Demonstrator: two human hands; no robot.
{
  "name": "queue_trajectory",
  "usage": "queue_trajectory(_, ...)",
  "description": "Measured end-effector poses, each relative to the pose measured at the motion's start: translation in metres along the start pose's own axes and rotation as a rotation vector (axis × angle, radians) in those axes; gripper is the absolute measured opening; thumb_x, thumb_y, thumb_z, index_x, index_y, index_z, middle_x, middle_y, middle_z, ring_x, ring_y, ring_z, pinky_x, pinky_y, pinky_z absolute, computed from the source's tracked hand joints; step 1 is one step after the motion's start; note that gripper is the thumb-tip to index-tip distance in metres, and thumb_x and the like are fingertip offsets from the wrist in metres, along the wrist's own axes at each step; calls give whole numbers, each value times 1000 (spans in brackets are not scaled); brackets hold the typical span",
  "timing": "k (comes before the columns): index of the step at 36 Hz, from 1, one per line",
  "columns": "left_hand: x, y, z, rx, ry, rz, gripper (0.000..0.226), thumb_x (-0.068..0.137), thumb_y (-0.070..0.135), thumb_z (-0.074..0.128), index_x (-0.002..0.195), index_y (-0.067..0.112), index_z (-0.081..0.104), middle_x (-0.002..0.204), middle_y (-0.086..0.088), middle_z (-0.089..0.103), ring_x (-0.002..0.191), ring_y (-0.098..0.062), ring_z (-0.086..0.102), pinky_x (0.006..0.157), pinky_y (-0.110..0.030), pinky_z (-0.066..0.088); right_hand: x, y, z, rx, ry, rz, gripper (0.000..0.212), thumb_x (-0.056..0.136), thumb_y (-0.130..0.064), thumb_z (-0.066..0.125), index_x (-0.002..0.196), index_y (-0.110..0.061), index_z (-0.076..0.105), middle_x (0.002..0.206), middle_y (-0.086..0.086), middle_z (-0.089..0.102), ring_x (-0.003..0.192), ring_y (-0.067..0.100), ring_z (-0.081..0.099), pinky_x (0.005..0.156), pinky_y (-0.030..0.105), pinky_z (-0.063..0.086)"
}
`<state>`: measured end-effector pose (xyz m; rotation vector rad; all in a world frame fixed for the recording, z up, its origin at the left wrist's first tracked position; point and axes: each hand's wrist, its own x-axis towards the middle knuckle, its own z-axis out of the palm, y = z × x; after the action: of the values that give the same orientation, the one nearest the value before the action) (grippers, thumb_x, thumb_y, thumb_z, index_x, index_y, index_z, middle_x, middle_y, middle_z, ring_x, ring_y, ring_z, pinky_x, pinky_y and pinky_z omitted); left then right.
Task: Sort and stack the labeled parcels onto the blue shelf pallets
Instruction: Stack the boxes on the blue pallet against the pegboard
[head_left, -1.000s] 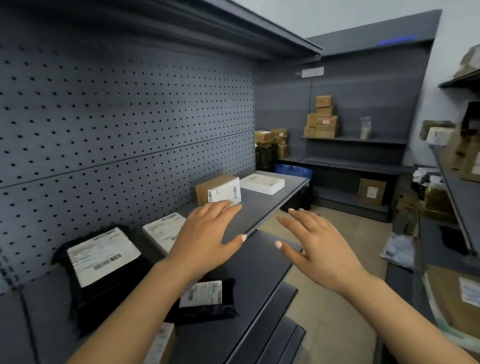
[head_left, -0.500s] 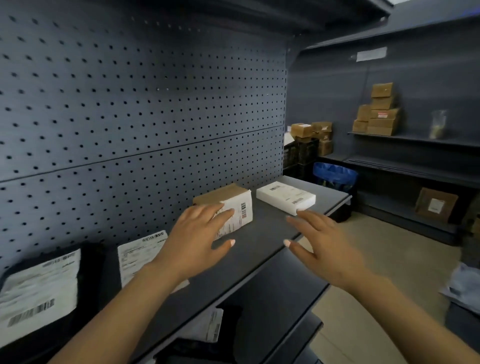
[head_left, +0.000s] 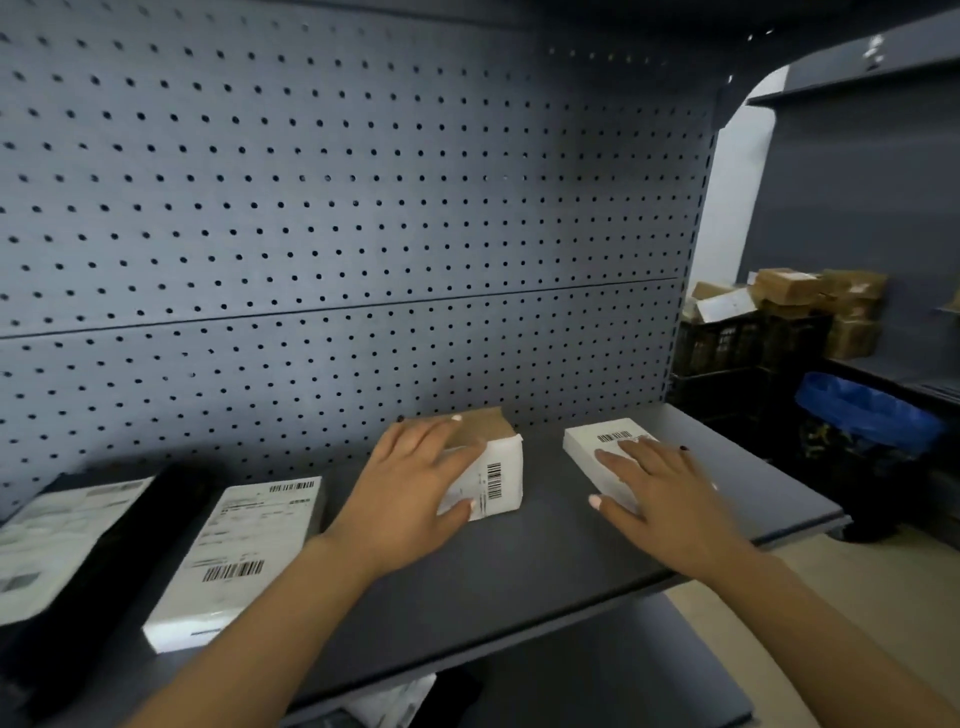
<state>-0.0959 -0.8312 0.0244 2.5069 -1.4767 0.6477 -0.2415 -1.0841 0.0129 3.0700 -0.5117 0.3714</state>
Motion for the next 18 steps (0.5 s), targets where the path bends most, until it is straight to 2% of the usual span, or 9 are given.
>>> queue_trajectory(1, 1, 2, 3, -5, -6, -22, 59, 80, 52, 44, 132, 25, 52, 136, -7, 52, 126, -24, 45, 108, -45, 33, 4, 5, 3, -4, -24, 2, 90, 71, -77, 0, 146, -36, 27, 156, -5, 24, 144, 19, 16, 116, 46, 11)
queue_trajectory(3, 4, 7, 9, 0, -12, -55, 63, 79, 53, 43, 135, 25, 49, 135, -6, 54, 126, -22, 44, 103, -52, 40, 11, 15, 7, 21, -56, 16, 81, 78, -80, 14, 146, -37, 25, 156, -6, 20, 144, 18, 12, 116, 47, 11)
queue_trajectory(5, 7, 12, 13, 38, -11, -70, 65, 78, 54, 43, 135, 23, 48, 132, -6, 56, 123, -20, 42, 100, -51, 42, 17, 22, 13, 47, -77, 17, 73, 84, -76, 26, 146, -37, 26, 156, -6, 20, 144, 18, 12, 115, 47, 14)
queue_trajectory(8, 14, 16, 16, 83, 3, -85, 65, 78, 55, 42, 135, 24, 49, 131, -5, 57, 119, -23, 51, 97, -50, 46, 23, 28, 20, 17, -101, -7, 71, 85, -75, 24, 146, -40, 22, 156, -8, 18, 144, 18, 12, 114, 46, 15)
queue_trajectory(11, 20, 19, 20, 133, 19, -93, 65, 76, 56, 42, 134, 26, 48, 129, -3, 58, 113, -22, 52, 93, -47, 48, 28, 29, 23, -1, -93, -25, 61, 91, -64, 29, 147, -41, 19, 156, -9, 18, 144, 16, 12, 112, 45, 16)
queue_trajectory(13, 24, 22, 23, 149, 31, -113, 65, 76, 57, 42, 133, 27, 50, 128, -2, 59, 112, -21, 49, 94, -44, 44, 30, 29, 25, -14, -80, -48, 62, 90, -64, 24, 147, -41, 19, 156, -10, 19, 144, 16, 13, 111, 45, 16)
queue_trajectory(16, 28, 27, 26, 136, 59, -121, 64, 77, 56, 42, 133, 27, 53, 127, 1, 59, 112, -19, 45, 95, -37, 29, 32, 30, 28, -42, -72, -80, 82, 70, -68, 1, 146, -42, 19, 156, -11, 20, 144, 15, 13, 111, 46, 16)
queue_trajectory(18, 29, 28, 25, 118, 72, -114, 63, 78, 54, 43, 134, 26, 52, 126, 2, 59, 111, -18, 44, 94, -35, 26, 33, 30, 30, -23, -71, -99, 86, 67, -68, 1, 146, -42, 24, 155, -10, 23, 143, 16, 16, 110, 47, 17)
